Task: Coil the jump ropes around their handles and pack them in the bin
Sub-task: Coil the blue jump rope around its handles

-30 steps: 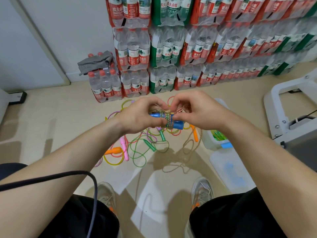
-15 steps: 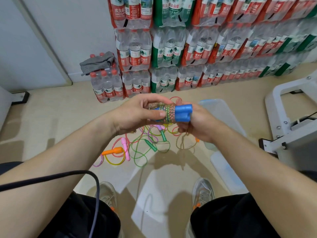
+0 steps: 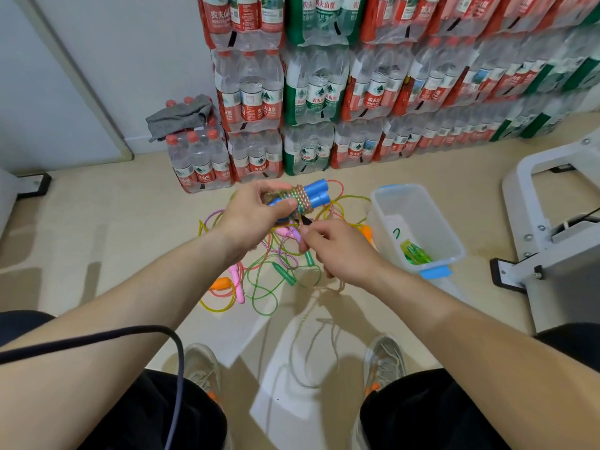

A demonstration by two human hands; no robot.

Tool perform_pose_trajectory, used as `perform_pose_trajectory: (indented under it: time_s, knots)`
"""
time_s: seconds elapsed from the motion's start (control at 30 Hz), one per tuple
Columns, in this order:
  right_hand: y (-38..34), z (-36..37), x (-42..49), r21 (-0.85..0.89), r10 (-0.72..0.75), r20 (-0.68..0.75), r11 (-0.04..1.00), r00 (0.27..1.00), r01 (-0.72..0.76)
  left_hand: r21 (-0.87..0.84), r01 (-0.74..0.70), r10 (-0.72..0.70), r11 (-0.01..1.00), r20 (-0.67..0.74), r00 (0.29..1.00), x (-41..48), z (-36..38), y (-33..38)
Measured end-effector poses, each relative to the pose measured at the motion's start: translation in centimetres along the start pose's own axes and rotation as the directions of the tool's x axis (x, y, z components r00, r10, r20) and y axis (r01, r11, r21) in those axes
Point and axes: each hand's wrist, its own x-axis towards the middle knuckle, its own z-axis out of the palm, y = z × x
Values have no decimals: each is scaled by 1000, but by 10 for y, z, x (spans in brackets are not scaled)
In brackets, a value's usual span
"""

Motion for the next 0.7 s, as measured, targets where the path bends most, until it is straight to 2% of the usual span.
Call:
perform_pose_trajectory:
  time_s: [0.07, 0.13, 0.2, 0.27, 0.33, 0.4, 0.53, 0.7]
  knots:
    - [-5, -6, -3, -154, -63, 40, 986, 997, 69, 250, -80, 97, 965, -58, 994, 2, 0, -3]
    - [-9, -12, -6, -331, -120, 86, 933, 989, 142, 455, -181, 221, 872, -35, 975, 1, 2, -5]
    - [-13, -19, -6, -440, -185, 85, 875, 979, 204, 554, -256, 281, 792, 41, 959, -4, 5, -4]
    - [-14, -28, -4, -490, -265, 62, 832, 962, 260, 567, -279, 264, 775, 111, 958, -6, 7, -5]
    - [-16, -39, -1, -515, -293, 64, 809, 954, 283, 553, -297, 233, 779, 184, 955, -5, 8, -6]
    - [-18, -50, 1, -440, -294, 47, 852, 955, 284, 508, -319, 201, 800, 274, 940, -5, 6, -4]
    - [-15, -67, 5, -282, -307, -5, 914, 952, 293, 290, -280, 142, 915, 418, 897, -14, 8, 3]
    - [0, -74, 10, 60, -258, 51, 965, 965, 255, 46, -150, 106, 988, 507, 855, -19, 7, 12]
